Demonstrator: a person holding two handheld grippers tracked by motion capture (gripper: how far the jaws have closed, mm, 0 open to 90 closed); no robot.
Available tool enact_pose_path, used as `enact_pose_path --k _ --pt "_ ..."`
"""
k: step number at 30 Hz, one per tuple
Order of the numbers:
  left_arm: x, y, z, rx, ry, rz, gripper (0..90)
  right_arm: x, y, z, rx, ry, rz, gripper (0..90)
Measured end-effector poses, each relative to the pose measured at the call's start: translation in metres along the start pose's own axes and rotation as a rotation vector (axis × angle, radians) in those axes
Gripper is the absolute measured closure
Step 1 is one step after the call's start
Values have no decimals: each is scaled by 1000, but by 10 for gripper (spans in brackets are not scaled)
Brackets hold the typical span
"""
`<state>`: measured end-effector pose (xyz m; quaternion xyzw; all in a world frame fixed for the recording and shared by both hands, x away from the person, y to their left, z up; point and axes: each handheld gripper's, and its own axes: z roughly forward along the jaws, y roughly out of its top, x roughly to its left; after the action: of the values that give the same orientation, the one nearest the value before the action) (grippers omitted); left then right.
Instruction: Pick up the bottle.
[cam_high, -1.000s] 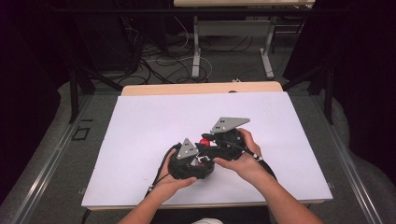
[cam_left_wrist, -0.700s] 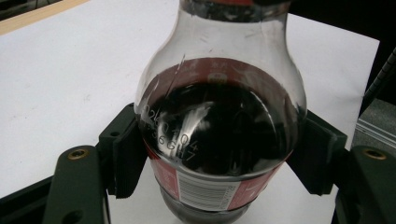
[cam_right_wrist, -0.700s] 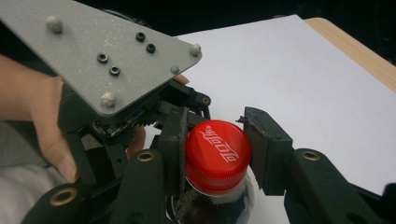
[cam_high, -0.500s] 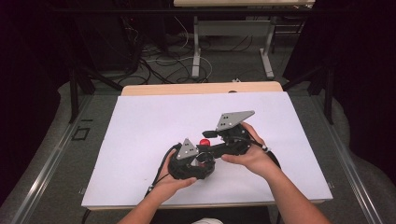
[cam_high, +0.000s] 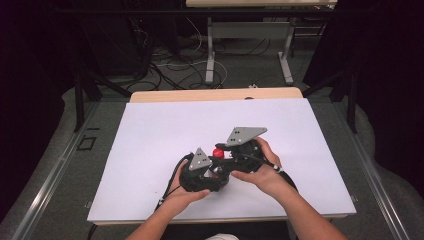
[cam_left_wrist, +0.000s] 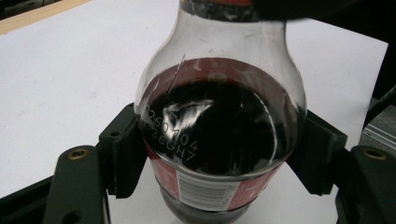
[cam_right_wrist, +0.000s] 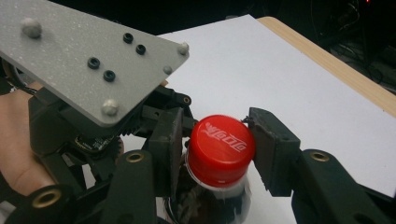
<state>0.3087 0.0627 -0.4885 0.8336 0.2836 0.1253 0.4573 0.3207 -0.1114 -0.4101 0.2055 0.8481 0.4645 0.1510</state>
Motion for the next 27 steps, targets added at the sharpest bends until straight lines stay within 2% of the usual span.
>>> enact_pose_path --k 2,3,6,7,9,10,15,16,18,21,22,23,25,27 --pt "0 0 0 5 -6 -1 303 0 0 2 0 -5 -3 553" --pt "-1 -1 1 -16 2 -8 303 0 1 3 6 13 -8 550" --pt "-1 -1 1 -15 -5 -5 303 -1 2 4 8 19 -16 550" --pt "-2 0 1 -13 7 0 303 -3 3 5 3 30 -6 557" --pt "-2 0 1 -13 4 8 303 -4 4 6 7 48 -4 573" --pt "-2 0 1 -13 4 8 303 -6 4 6 13 54 -16 602" --pt "-3 -1 1 -16 -8 0 303 -17 5 6 11 138 -37 608" --pt "-3 0 -1 -2 -22 3 303 -18 5 6 12 156 -56 608" --pt "-4 0 0 -13 -16 -2 303 -20 5 5 8 173 -72 607" --pt "-2 1 -1 -11 -16 4 302 -20 6 4 3 172 -71 600" --pt "-1 1 -2 0 -15 -2 303 -19 6 3 -12 155 -68 481" --pt "0 0 -1 -14 0 -1 303 -18 6 2 -15 141 -55 472" --pt "1 0 -1 -13 4 -4 303 -15 6 0 -22 111 -60 478" --pt "1 -1 -1 -16 5 -9 303 -13 6 -2 -17 104 -53 493"
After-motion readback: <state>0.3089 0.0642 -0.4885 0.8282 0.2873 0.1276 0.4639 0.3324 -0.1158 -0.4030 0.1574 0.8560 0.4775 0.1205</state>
